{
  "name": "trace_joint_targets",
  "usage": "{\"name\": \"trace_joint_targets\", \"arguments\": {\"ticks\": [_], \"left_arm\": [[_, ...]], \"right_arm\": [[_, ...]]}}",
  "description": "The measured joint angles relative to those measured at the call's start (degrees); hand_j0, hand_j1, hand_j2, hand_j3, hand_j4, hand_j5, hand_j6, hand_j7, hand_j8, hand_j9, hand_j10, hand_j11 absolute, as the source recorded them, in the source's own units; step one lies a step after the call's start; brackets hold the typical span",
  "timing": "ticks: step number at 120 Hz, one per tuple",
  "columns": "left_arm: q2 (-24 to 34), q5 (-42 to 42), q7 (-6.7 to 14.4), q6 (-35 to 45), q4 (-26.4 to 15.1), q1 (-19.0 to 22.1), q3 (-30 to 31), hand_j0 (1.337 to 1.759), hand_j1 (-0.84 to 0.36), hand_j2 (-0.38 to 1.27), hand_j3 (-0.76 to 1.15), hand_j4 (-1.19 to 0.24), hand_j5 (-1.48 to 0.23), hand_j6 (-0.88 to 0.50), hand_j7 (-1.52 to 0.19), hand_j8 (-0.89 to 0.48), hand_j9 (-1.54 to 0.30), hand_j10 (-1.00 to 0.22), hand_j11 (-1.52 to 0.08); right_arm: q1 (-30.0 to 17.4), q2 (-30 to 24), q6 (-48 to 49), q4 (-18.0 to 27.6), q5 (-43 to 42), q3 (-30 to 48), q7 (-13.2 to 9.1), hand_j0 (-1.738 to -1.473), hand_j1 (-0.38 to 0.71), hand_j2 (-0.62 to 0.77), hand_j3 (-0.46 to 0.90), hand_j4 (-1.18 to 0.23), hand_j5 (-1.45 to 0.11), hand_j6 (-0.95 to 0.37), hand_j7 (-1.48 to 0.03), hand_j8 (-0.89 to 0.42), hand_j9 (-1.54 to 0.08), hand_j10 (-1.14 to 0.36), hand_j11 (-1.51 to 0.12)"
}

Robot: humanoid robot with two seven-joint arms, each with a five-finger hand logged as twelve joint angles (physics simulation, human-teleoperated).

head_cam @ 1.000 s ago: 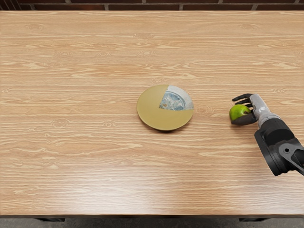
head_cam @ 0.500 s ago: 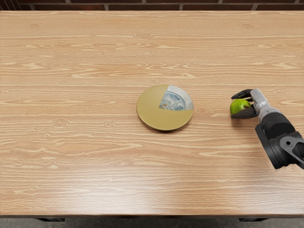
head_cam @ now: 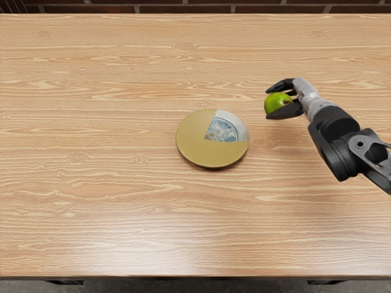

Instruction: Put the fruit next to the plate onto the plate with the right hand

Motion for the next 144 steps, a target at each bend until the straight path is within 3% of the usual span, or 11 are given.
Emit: {"name": "trace_joint_targets", "arguments": {"ticks": [61,129,138,144], "left_arm": [[0.0,0.0,0.0,0.0,0.0,0.0,0.0,1.658,0.35,0.0,0.0,0.0,0.0,0.0,0.0,0.0,0.0,0.0,0.0],[0.0,0.0,0.0,0.0,0.0,0.0,0.0,1.658,0.35,0.0,0.0,0.0,0.0,0.0,0.0,0.0,0.0,0.0,0.0],[0.0,0.0,0.0,0.0,0.0,0.0,0.0,1.658,0.35,0.0,0.0,0.0,0.0,0.0,0.0,0.0,0.0,0.0,0.0],[0.0,0.0,0.0,0.0,0.0,0.0,0.0,1.658,0.35,0.0,0.0,0.0,0.0,0.0,0.0,0.0,0.0,0.0,0.0]], "right_arm": [[2.0,8.8,8.0,0.0,0.8,-0.5,0.0,-1.653,0.27,0.13,0.0,-0.55,-0.91,-0.29,-0.81,-0.16,-0.88,-0.27,-0.89],[0.9,11.6,9.1,-3.2,0.3,-0.9,0.0,-1.653,0.25,0.1,0.0,-0.53,-0.8,-0.35,-0.74,-0.23,-0.81,-0.32,-0.81],[0.8,12.1,9.3,-4.1,0.3,-1.0,0.0,-1.654,0.24,0.1,0.0,-0.51,-0.76,-0.36,-0.71,-0.25,-0.78,-0.33,-0.78],[0.7,12.4,9.4,-4.5,0.3,-0.9,0.0,-1.655,0.18,0.06,0.0,-0.45,-0.67,-0.35,-0.63,-0.25,-0.68,-0.32,-0.69]]}}
